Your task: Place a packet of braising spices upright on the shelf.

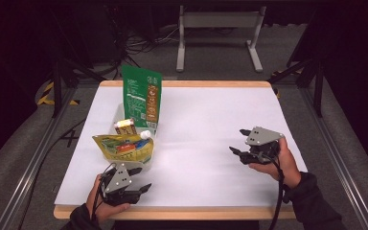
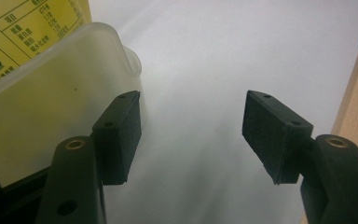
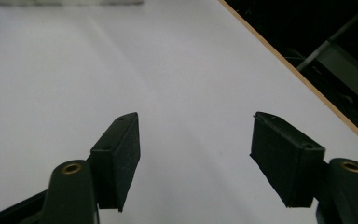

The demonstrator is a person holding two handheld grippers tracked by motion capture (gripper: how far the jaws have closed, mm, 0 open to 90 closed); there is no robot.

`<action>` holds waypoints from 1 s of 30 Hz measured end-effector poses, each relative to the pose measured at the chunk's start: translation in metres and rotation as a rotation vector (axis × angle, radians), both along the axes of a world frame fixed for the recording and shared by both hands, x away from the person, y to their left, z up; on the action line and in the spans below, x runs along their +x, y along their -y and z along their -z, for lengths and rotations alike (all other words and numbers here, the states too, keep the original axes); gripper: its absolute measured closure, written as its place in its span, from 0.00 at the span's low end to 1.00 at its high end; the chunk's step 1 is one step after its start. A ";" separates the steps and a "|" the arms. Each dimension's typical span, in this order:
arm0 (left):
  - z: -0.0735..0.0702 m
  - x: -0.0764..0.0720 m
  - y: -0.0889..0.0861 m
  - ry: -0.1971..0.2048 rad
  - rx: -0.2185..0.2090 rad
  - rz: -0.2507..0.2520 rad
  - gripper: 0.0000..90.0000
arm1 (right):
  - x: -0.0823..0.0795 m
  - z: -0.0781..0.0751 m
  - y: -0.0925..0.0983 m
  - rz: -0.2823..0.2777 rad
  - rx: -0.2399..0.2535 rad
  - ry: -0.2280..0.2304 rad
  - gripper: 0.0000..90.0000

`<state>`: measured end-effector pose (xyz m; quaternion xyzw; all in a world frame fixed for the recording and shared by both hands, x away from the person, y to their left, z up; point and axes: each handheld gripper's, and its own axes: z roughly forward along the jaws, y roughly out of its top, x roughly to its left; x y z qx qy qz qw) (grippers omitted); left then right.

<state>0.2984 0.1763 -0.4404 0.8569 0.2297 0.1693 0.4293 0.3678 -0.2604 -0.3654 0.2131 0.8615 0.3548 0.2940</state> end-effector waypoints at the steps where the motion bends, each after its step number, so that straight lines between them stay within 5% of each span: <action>1: 0.000 0.000 0.000 -0.001 0.001 0.001 0.42 | -0.001 0.002 0.002 0.006 -0.003 -0.004 0.36; 12: 0.002 -0.003 -0.006 -0.002 0.026 -0.006 0.40 | -0.015 0.022 0.031 0.067 0.023 -0.056 0.29; 30: 0.005 -0.009 -0.019 -0.009 0.047 -0.029 0.32 | -0.040 0.043 0.066 0.124 0.052 -0.051 0.21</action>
